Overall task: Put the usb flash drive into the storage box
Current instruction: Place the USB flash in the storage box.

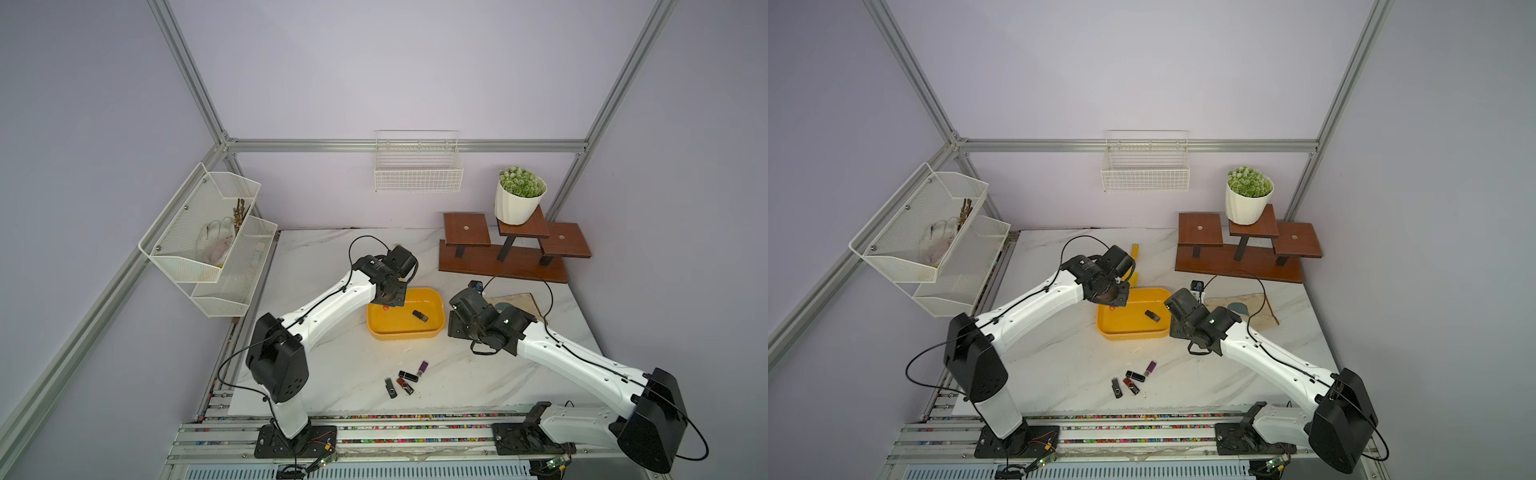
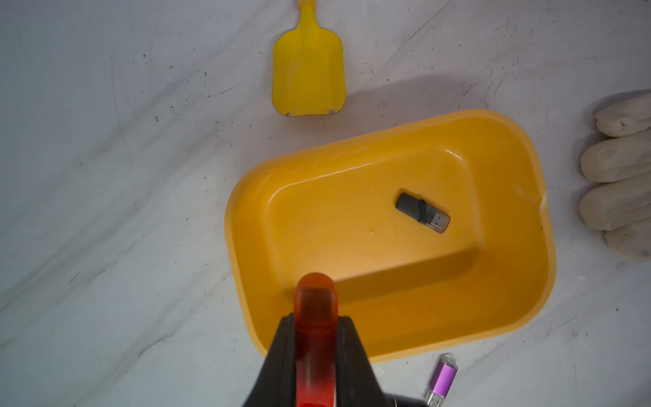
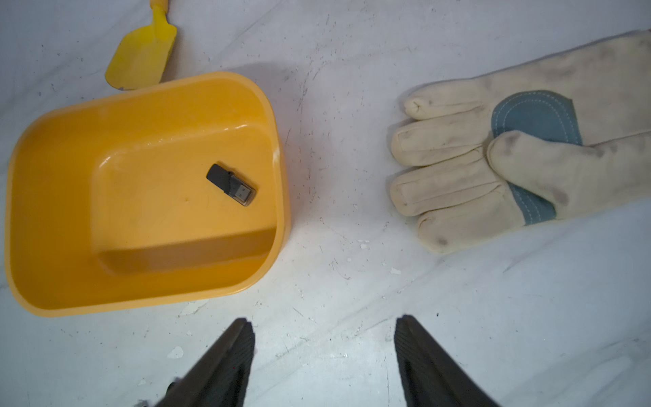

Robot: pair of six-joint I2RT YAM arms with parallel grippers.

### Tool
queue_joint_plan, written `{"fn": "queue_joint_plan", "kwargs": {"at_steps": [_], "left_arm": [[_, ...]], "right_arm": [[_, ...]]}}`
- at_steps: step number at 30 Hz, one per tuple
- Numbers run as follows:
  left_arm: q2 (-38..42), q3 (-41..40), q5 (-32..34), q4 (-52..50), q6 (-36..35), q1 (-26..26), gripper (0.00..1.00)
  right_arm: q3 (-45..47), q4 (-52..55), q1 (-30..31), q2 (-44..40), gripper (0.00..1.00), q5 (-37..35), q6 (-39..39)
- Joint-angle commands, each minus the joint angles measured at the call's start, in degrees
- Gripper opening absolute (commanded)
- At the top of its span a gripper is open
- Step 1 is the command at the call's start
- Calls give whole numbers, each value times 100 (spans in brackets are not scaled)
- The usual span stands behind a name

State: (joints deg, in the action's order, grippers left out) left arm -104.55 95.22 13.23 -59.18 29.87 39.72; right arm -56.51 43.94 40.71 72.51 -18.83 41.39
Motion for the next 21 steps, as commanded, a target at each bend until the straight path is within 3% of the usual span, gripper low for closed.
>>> {"fn": "queue_joint_plan", "kwargs": {"at_steps": [1, 12, 21], "left_arm": [[-592, 502, -495, 39, -350, -9, 0], [-1611, 662, -1297, 591, -175, -26, 0], [-1792, 321, -1330, 889, 77, -15, 0]], "right_arm": [[-156, 259, -140, 139, 69, -100, -173], [-126, 207, -576, 176, 69, 79, -419], [-27, 192, -652, 167, 69, 195, -486]]}}
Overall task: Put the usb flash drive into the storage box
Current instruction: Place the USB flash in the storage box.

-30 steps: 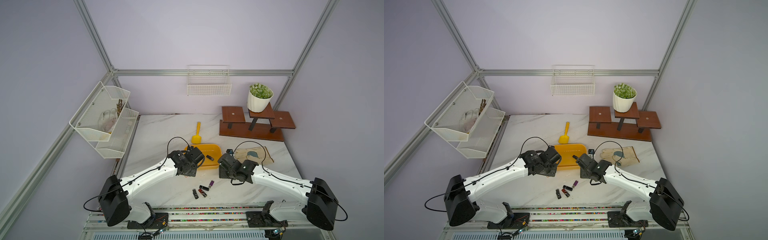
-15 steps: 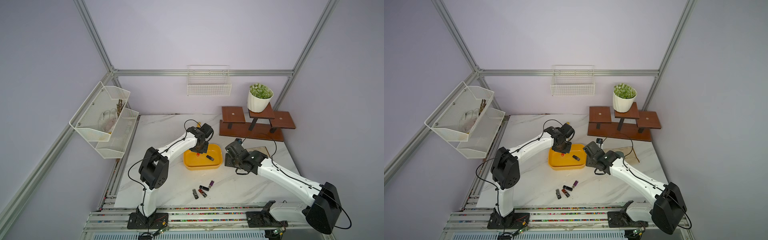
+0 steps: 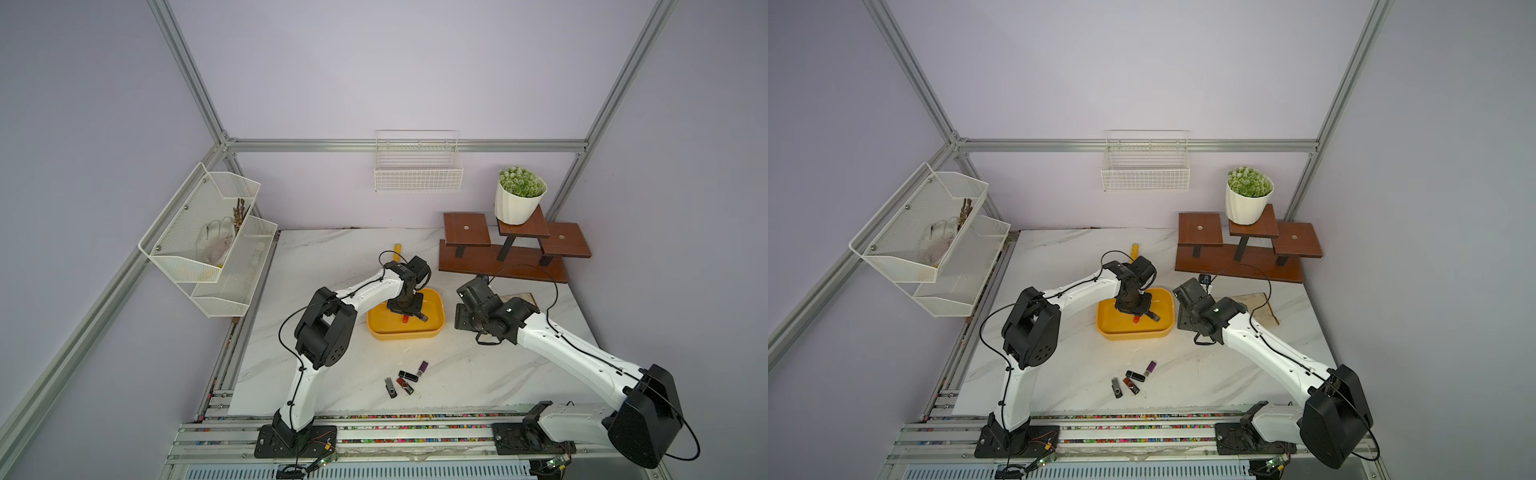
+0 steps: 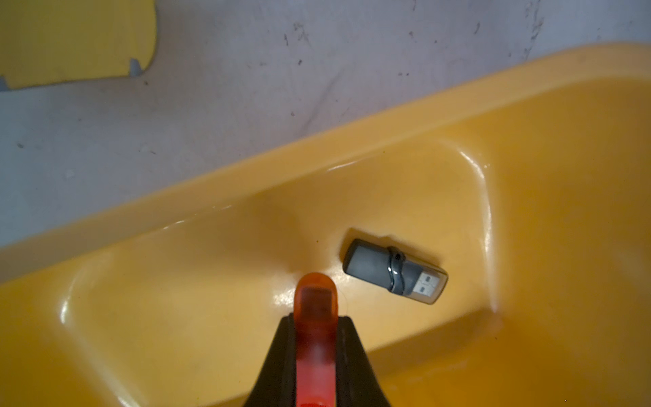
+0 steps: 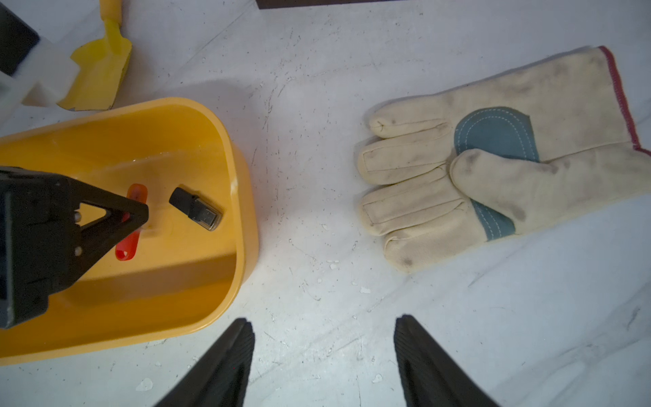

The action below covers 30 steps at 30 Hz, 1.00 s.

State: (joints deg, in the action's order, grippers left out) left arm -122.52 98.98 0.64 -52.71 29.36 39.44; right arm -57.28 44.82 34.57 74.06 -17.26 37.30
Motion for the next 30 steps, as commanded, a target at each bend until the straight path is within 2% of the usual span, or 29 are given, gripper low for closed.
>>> {"fn": "queue_joint_plan", "kwargs": {"at_steps": [1, 11, 18, 30], "left_arm": [[-21, -59, -49, 258, 139, 24, 0], [-235, -104, 256, 265, 498, 105, 0], [-401, 38, 221, 269, 553, 130, 0], [-893, 768, 258, 138, 452, 133, 0]], "right_arm": [[50, 100, -48, 17, 69, 46, -77], [138, 97, -90, -145, 70, 29, -81], [197, 103, -118, -172, 70, 56, -104], [226, 103, -201, -204, 70, 56, -137]]}}
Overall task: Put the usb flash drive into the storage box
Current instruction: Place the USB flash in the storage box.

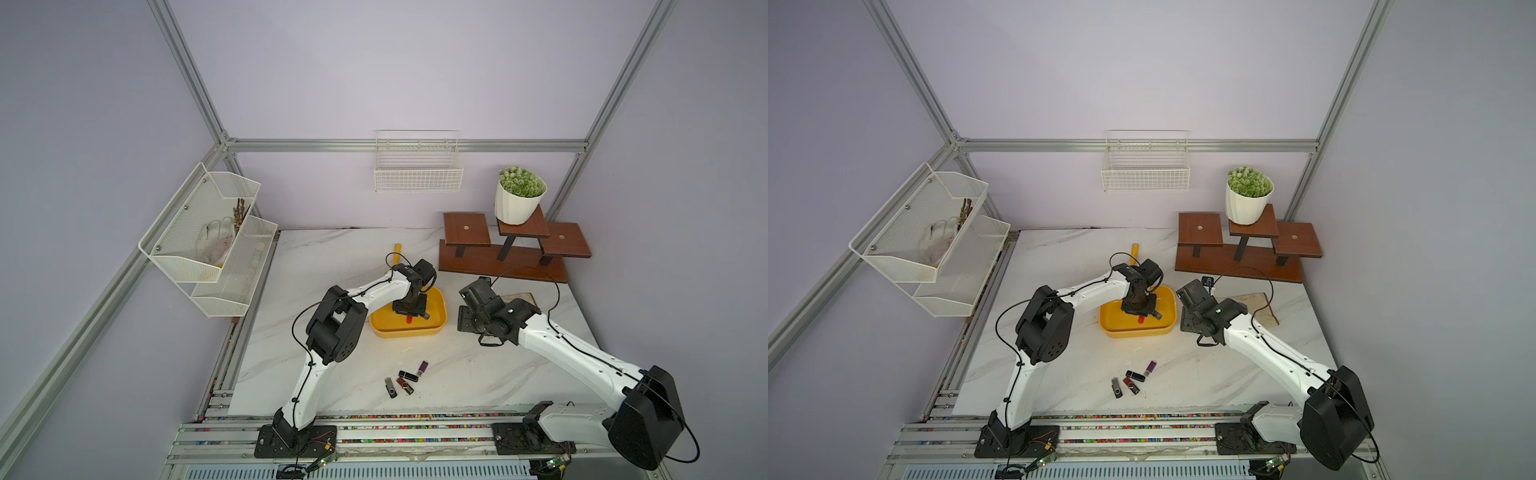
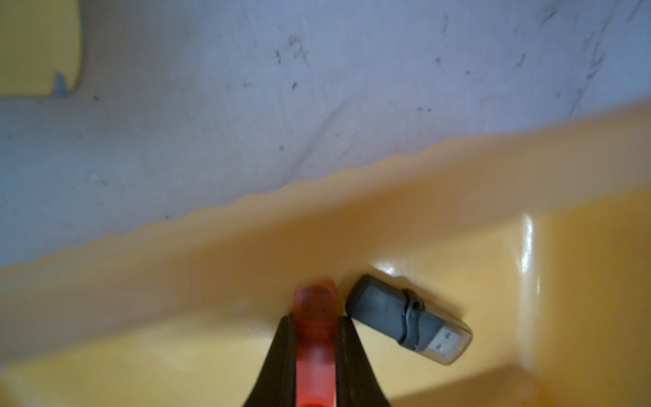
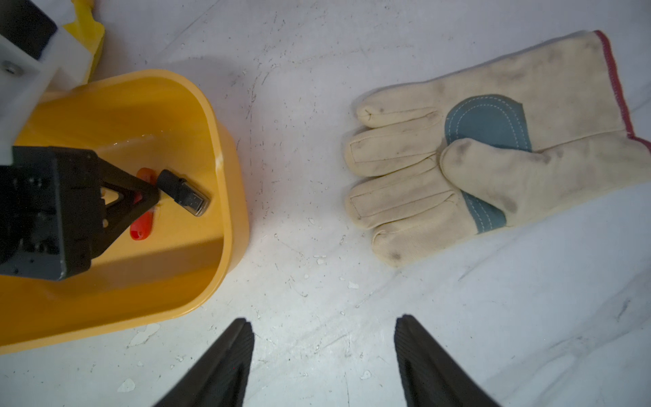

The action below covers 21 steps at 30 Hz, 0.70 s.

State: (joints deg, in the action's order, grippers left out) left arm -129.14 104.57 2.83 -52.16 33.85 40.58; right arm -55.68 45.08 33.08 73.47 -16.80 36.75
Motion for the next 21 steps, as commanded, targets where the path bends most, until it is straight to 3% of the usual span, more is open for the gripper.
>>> {"fn": "queue_joint_plan", "kwargs": {"at_steps": [1, 8, 21], "left_arm": [[-253, 257, 54, 68, -2, 20, 0], [-320, 533, 300, 5, -30, 0, 0], [-632, 1103, 183, -9, -81, -60, 0]], "right_arm": [[66, 80, -60, -149, 70, 10, -82], [57, 71, -91, -116, 70, 42, -110], [92, 72, -99, -106, 70, 62, -75]]}}
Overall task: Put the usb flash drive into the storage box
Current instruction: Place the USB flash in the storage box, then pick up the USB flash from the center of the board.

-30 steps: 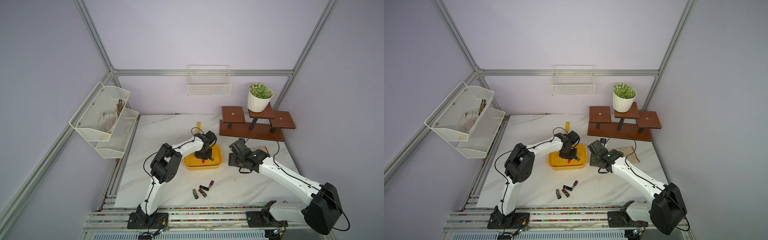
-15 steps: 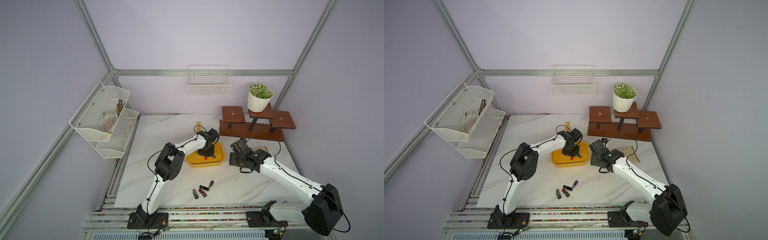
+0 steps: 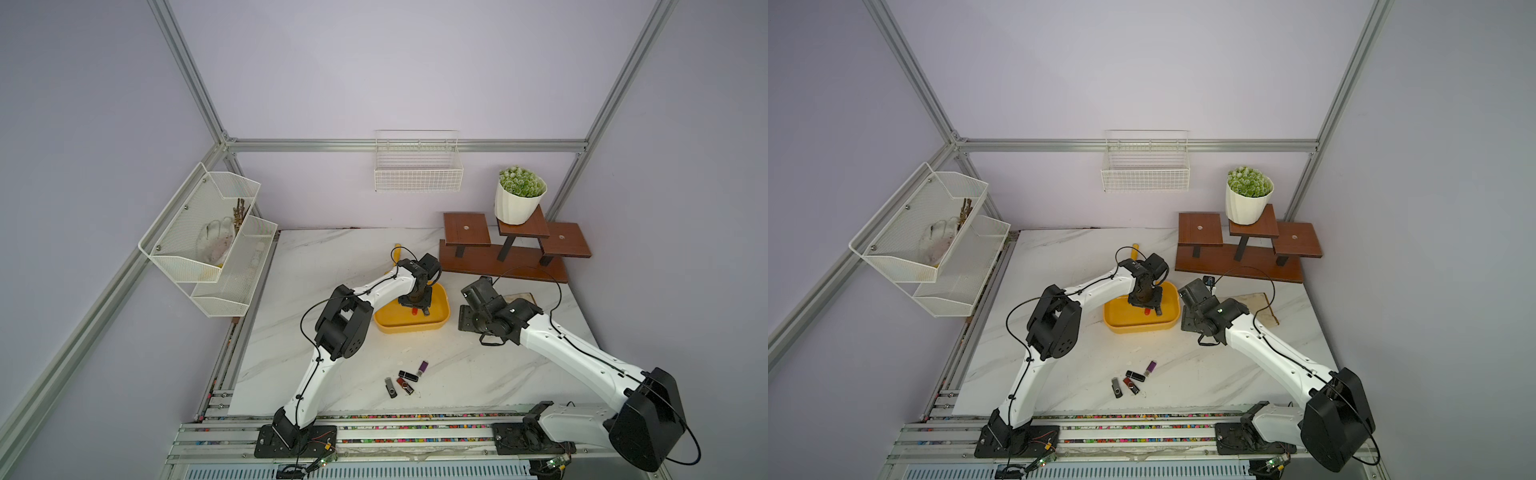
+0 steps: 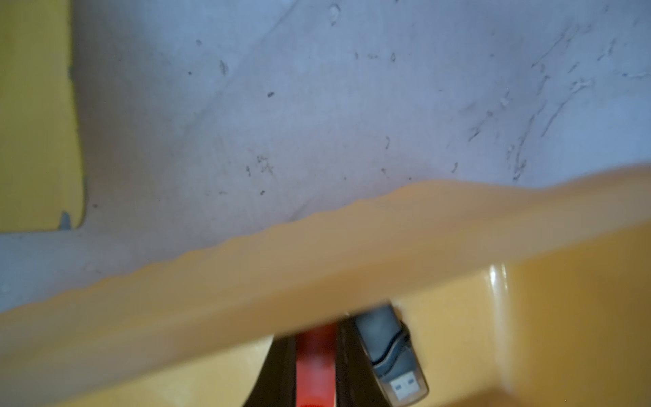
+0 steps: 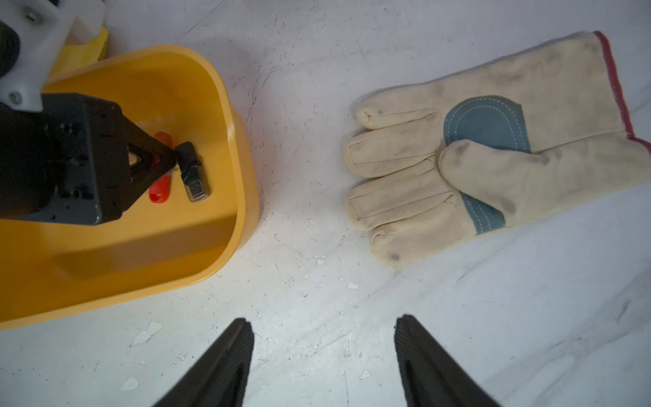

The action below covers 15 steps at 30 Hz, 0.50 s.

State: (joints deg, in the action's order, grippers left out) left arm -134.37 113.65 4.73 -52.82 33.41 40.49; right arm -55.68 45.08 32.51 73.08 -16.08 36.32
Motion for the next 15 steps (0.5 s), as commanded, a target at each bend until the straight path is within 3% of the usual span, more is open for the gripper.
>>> {"fn": "queue_joint_plan", "kwargs": {"at_steps": [1, 4, 6, 8, 10, 15], "left_arm": [[-132, 227, -16, 57, -36, -49, 0], [-160, 269, 2, 61, -30, -50, 0], [-140, 268, -14, 56, -44, -50, 7], [-88, 223, 19, 52, -53, -50, 28], [-24, 177, 54, 28, -96, -52, 40], [116, 107, 124, -80, -170, -77, 52]], "right_arm": [[84, 78, -40, -53, 70, -2, -28], [68, 72, -42, -48, 70, -1, -35], [62, 78, -40, -46, 70, -18, -38], [62, 85, -44, -48, 70, -15, -56], [37, 99, -41, 11, 70, 102, -188], [17, 157, -15, 170, 70, 430, -274]]}}
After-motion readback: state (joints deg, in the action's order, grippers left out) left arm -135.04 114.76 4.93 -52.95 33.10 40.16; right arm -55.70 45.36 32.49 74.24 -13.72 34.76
